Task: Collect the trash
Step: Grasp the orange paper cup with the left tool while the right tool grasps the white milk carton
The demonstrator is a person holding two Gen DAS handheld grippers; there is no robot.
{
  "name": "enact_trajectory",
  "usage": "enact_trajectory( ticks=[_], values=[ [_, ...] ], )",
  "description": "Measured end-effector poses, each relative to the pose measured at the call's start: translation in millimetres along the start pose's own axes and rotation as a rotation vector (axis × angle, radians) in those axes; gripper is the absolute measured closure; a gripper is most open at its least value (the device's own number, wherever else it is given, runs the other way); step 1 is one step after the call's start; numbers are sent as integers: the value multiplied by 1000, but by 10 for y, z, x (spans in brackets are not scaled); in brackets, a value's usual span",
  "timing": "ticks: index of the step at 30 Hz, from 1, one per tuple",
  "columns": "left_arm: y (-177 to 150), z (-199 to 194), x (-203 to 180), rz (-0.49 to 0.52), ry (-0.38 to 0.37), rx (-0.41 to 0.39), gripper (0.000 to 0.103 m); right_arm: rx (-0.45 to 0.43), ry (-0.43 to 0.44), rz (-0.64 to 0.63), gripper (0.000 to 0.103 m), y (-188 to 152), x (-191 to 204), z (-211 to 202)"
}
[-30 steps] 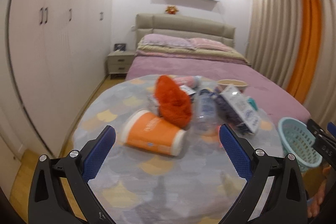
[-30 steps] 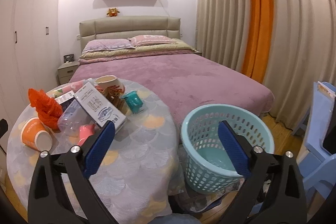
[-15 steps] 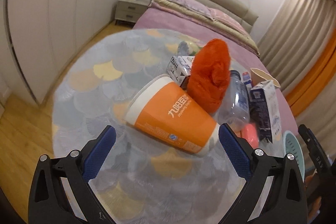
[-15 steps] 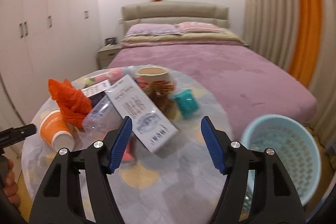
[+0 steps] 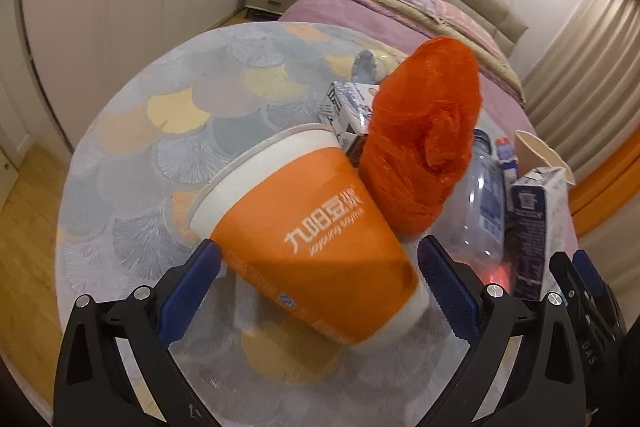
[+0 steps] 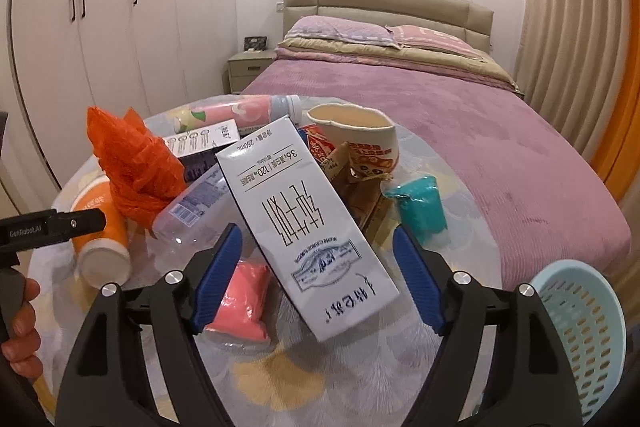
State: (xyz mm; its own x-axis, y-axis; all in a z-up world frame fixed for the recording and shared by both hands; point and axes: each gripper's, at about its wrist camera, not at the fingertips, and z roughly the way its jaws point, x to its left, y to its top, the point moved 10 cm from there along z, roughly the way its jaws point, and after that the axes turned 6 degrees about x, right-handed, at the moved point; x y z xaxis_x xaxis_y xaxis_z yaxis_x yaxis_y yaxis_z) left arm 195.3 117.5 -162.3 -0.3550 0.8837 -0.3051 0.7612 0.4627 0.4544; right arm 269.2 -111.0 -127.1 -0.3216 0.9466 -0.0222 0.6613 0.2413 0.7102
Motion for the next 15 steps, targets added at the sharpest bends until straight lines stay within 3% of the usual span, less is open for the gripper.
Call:
enact_trajectory(
  ticks=[10, 15],
  values=[
    [24, 130, 20, 26, 74, 18, 10, 42, 4, -25, 30, 11, 67, 265],
    [-66, 9, -12, 71, 53, 15, 22, 34, 0, -31, 40, -25, 82, 180]
  ],
)
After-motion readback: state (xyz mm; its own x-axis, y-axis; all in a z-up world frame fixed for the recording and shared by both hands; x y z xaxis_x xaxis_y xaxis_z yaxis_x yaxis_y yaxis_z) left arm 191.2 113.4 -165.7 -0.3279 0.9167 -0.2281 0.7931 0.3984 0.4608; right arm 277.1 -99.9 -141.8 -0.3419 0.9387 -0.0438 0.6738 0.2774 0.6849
